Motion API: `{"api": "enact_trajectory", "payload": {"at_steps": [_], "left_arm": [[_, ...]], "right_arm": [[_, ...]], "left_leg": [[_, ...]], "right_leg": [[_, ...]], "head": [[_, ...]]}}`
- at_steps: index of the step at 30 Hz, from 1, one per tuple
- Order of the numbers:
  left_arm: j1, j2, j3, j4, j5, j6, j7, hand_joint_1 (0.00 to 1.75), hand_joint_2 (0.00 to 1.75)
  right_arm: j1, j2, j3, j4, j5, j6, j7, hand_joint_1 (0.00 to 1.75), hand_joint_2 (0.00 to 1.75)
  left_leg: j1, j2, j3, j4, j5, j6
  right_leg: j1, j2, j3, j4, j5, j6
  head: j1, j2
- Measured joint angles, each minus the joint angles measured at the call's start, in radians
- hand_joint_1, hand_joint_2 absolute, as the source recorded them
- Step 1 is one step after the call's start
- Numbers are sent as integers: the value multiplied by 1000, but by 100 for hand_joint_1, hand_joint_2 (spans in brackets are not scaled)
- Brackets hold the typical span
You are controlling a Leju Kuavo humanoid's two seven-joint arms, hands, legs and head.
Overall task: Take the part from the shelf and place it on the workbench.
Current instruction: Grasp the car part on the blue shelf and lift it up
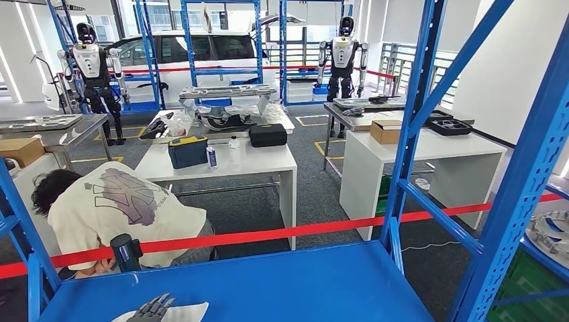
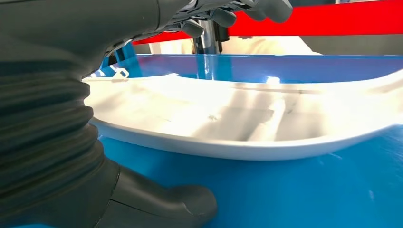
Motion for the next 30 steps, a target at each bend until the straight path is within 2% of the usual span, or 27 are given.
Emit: {"api": "enact_trajectory", "payload": {"at_steps": [20, 21, 24, 25, 30], "left_arm": [[-1, 13, 62, 32, -93, 83, 89, 2, 175], [-1, 13, 64, 34, -103, 91, 98, 17, 175], [-1, 13, 70, 40, -126, 107, 117, 146, 175], [-1, 13, 72, 43, -132, 110, 121, 175, 175], [-1, 13, 73, 55, -144, 114, 128, 175, 175]], "right_arm": [[-2, 0, -5, 0, 18, 0, 0, 0, 0], [-2, 0, -5, 0, 19, 0, 0, 0, 0], [-2, 0, -6, 0, 24, 0, 0, 0, 0], [-2, 0, -6, 0, 25, 0, -1, 0, 0], [-2, 0, -6, 0, 27, 0, -1, 0, 0]], "left_leg": [[0, 0, 0, 0, 0, 0], [0, 0, 0, 0, 0, 0], [0, 0, 0, 0, 0, 0], [0, 0, 0, 0, 0, 0], [0, 0, 0, 0, 0, 0]], "right_leg": [[0, 0, 0, 0, 0, 0], [0, 0, 0, 0, 0, 0], [0, 0, 0, 0, 0, 0], [0, 0, 0, 0, 0, 0], [0, 0, 0, 0, 0, 0]], "head": [[0, 0], [0, 0], [0, 0], [0, 0], [0, 0]]}}
